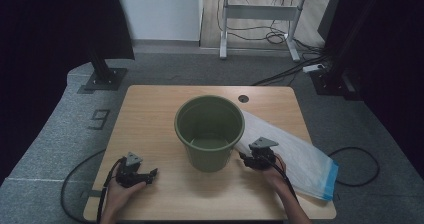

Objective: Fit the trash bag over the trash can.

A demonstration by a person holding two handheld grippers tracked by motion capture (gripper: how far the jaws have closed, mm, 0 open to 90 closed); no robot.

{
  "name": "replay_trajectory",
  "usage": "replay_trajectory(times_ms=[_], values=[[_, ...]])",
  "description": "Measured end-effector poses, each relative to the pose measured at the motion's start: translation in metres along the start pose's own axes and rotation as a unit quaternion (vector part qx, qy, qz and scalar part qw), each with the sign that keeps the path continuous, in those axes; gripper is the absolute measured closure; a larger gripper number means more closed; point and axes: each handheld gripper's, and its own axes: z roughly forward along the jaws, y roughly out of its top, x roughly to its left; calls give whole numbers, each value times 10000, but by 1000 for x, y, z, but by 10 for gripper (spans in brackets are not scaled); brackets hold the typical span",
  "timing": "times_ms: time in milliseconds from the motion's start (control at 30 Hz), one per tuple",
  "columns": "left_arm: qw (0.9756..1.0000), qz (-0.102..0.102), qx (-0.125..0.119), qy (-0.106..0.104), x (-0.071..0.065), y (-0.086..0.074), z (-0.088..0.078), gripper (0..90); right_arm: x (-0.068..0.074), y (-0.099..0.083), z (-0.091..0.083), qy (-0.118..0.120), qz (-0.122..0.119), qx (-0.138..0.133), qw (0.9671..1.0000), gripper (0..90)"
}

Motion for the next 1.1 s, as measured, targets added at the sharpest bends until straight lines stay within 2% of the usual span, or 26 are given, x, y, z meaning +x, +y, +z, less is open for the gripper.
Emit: replay_trajectory(times_ms=[100, 267, 300, 333, 433, 467, 500, 533, 633, 700, 733, 767, 833, 900, 933, 1000, 1033, 1100], values=[[10000, -6, -4, 0, 0, 0, 0, 184, -1, 7, 12, 14, -56, 41, 10000, 452], [10000, -5, -4, 2, 0, 0, 0, 184, -2, 13, 22, 54, -123, 59, 9999, 461], [10000, -7, -5, 1, 0, 0, 0, 184, 0, 15, 26, 53, -237, 91, 9997, 491], [10000, -7, -5, 1, 0, 0, 0, 184, 0, 15, 26, 53, -237, 91, 9997, 491], [10000, -7, -5, 2, 0, 0, 0, 184, 2, 14, 33, 153, -338, 210, 9991, 628], [10000, -7, -5, 2, 0, 0, 0, 184, 2, 14, 33, 153, -338, 210, 9991, 628], [10000, -1, 0, 2, 0, 0, 0, 184, 0, 13, 34, 204, -229, 217, 9993, 694], [10000, -1, 0, 2, 0, 0, 0, 184, 0, 13, 34, 204, -229, 217, 9993, 694], [10000, -6, -5, 0, 0, 0, 0, 184, -3, 12, 33, 81, -170, 247, 9995, 806], [10000, -2, -1, 0, 0, 0, 0, 184, -7, 11, 32, 84, 42, 236, 9997, 873], [10000, -2, -1, 0, 0, 0, 0, 184, -7, 11, 32, 84, 42, 236, 9997, 873], [10000, -3, -1, -2, 0, 0, 0, 183, -11, 11, 29, 129, 237, 158, 9995, 882], [10000, -3, 0, -1, 0, 0, 0, 183, -12, 12, 27, 130, 309, 100, 9994, 884], [10000, -1, 0, -1, 0, 0, 0, 183, -14, 15, 20, 74, 366, -31, 9993, 885], [10000, -1, 0, 0, 0, 0, 0, 183, -16, 17, 11, 20, 391, -204, 9990, 886], [10000, -7, -5, 0, 0, 0, 0, 183, -17, 19, 6, -16, 407, -283, 9988, 886], [10000, -8, -4, -1, 0, 0, 0, 183, -20, 21, -4, -85, 418, -443, 9981, 886], [10000, -9, -3, 0, 0, 0, 0, 183, -22, 22, -9, -108, 453, -527, 9975, 886]])
